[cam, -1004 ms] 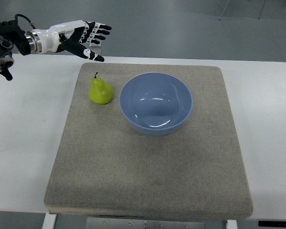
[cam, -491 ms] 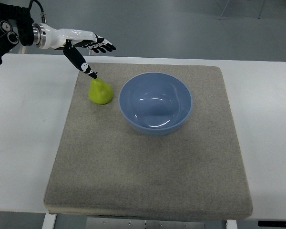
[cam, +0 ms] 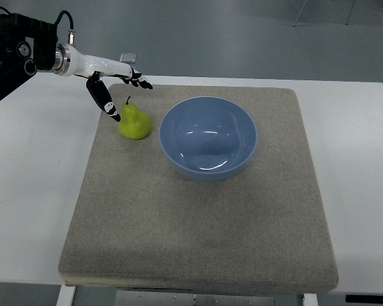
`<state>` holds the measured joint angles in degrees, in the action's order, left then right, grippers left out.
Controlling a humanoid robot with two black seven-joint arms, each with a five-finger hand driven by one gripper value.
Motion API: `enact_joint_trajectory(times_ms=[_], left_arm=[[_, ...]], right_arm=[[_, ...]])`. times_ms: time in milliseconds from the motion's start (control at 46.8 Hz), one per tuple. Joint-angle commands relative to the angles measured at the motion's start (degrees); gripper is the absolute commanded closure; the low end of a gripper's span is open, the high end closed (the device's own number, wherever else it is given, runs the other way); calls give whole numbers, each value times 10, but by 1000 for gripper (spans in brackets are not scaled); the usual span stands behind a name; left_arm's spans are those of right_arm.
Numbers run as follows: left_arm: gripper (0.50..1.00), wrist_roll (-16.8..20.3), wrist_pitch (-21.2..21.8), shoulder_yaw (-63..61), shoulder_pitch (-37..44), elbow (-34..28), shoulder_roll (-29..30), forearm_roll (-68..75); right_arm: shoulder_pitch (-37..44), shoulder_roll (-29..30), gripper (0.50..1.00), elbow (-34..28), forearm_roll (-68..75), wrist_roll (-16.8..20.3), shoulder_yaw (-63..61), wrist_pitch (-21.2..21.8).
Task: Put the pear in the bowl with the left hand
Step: 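Lower the left hand around the pear and close the fingers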
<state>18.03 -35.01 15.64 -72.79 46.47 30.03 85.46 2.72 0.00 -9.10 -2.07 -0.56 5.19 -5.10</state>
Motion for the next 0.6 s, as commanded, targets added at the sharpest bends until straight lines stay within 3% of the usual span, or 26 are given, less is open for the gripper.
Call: enact_joint_trajectory(times_ms=[0,171,363,577], left_arm=[[553,0,0,0,1,3,-1,8],[555,0,5,-6,15,5,-5,40],[553,0,60,-58,20,-1,-18,37],[546,0,72,-61,31,-2,-26,32]], right_arm=[[0,0,576,0,0,-1,0,0],[0,0,576,0,0,0,0,0],[0,0,576,0,0,-1,0,0],[0,0,576,0,0,-1,0,0]])
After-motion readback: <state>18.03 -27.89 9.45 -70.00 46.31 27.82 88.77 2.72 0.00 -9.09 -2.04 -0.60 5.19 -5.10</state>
